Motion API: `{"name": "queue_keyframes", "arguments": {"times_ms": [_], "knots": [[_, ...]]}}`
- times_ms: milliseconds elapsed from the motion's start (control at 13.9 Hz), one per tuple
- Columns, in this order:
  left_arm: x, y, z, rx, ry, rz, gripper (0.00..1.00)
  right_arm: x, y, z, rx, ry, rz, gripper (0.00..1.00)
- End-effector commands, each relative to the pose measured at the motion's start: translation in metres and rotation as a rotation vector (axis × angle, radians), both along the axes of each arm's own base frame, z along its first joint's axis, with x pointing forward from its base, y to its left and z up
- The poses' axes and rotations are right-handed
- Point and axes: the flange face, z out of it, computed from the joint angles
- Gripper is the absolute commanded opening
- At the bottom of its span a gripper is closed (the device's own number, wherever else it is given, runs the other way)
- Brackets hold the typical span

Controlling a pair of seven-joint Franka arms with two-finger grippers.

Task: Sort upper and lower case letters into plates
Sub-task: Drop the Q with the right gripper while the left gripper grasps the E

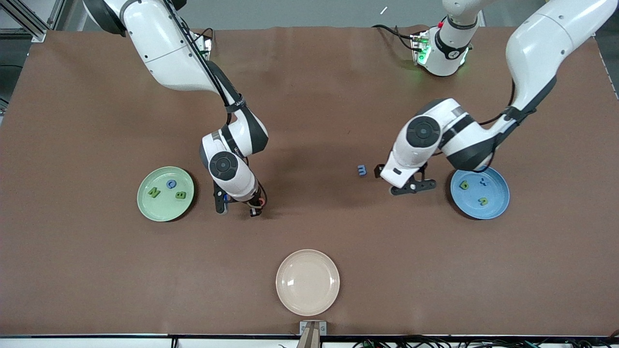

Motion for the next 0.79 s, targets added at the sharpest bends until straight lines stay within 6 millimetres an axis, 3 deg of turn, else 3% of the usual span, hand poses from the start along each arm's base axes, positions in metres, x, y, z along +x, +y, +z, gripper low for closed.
{"name": "queue_keyframes", "arguments": {"times_ms": [0,72,215,430,574,717], "knots": [[-0.007,-0.022,-0.021,-0.010,-0.005,0.084,0.99,0.005,-0.009,0.002,-0.009,0.001,0.000,0.00],[-0.011,-0.032,-0.027,-0.016,-0.019,0.119,0.99,0.007,-0.017,0.004,-0.019,0.020,0.021,0.00],[-0.019,-0.052,-0.036,-0.037,-0.040,0.159,0.99,0.014,-0.038,0.030,-0.027,0.056,0.083,0.00],[-0.032,-0.075,-0.059,-0.055,-0.056,0.176,0.99,0.029,-0.084,0.063,-0.022,0.079,0.211,0.00],[-0.039,-0.081,-0.071,-0.065,-0.058,0.174,0.99,0.035,-0.121,0.078,-0.017,0.116,0.316,0.00],[-0.046,-0.078,-0.081,-0.050,-0.047,0.165,0.96,0.027,-0.159,0.084,-0.006,0.126,0.397,0.00]]}}
